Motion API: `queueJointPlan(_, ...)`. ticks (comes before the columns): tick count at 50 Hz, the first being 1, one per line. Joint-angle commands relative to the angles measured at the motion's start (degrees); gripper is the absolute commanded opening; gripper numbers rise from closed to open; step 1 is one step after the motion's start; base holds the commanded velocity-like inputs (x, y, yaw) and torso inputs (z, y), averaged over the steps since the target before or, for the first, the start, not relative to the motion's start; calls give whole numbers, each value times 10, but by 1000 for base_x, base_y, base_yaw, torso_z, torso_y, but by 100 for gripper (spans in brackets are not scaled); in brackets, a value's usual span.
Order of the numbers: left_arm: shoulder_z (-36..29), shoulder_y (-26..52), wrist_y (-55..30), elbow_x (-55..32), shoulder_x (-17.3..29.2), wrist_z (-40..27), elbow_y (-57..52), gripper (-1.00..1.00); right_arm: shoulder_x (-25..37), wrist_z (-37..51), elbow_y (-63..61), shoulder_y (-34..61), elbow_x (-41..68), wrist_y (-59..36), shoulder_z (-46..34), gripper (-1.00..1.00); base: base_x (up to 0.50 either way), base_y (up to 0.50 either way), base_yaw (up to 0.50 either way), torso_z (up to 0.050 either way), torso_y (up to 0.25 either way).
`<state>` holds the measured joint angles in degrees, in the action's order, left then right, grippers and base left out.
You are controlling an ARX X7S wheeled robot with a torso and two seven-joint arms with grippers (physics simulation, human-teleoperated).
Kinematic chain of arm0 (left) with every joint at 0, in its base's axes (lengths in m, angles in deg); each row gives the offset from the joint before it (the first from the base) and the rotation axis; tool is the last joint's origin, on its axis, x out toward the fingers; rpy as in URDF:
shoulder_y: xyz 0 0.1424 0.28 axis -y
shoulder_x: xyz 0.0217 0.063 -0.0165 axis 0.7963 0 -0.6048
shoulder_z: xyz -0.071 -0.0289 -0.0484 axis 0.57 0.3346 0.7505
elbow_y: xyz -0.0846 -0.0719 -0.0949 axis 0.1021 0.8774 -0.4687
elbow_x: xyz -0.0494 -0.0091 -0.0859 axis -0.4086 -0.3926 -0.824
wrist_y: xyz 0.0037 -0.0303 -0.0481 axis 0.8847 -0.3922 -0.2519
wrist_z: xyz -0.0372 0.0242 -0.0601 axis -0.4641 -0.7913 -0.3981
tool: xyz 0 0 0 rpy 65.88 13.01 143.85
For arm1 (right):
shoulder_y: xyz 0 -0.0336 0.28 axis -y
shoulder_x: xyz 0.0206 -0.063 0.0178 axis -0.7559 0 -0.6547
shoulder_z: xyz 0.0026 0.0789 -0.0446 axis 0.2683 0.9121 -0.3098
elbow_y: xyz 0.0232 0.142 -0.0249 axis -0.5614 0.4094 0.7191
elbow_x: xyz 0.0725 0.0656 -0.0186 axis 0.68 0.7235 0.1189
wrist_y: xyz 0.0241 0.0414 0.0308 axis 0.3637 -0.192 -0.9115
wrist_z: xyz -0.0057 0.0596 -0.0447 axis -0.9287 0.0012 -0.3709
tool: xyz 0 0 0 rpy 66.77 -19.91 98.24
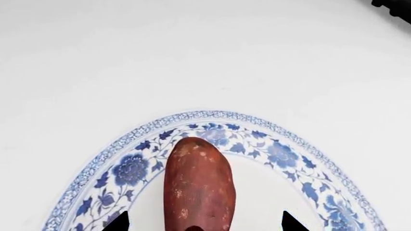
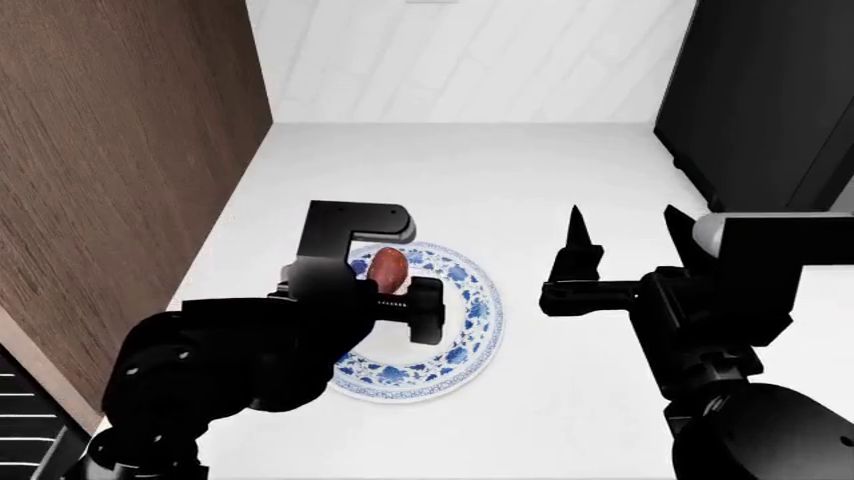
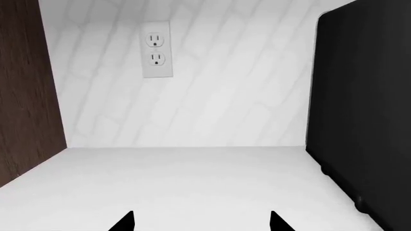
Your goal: Place the sweet potato on the rack of the oven.
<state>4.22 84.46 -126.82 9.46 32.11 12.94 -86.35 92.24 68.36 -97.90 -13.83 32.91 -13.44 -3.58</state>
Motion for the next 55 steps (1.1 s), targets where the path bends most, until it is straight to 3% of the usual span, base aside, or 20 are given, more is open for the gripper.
queueJointPlan(1,-12,1,10,-2,6,2,3,100,2,0,3,1,-3,3,-5,100,0,0,0,0,0)
queueJointPlan(2,-12,2,11,-2,6,1,3,-100,3,-1,4,1,-5,4,-7,100,0,0,0,0,0)
queueJointPlan(30,-16,2,13,-24,17,-20,-43,-100,9,8,-2,3,5,6,-4,100,0,0,0,0,0)
queueJointPlan(47,48,-30,24,-134,26,-130,-177,-100,13,38,-27,10,28,-8,8,100,0,0,0,0,1)
queueJointPlan(55,58,-39,32,-165,29,-148,-205,-100,15,48,-39,13,38,-13,8,100,0,0,0,0,0)
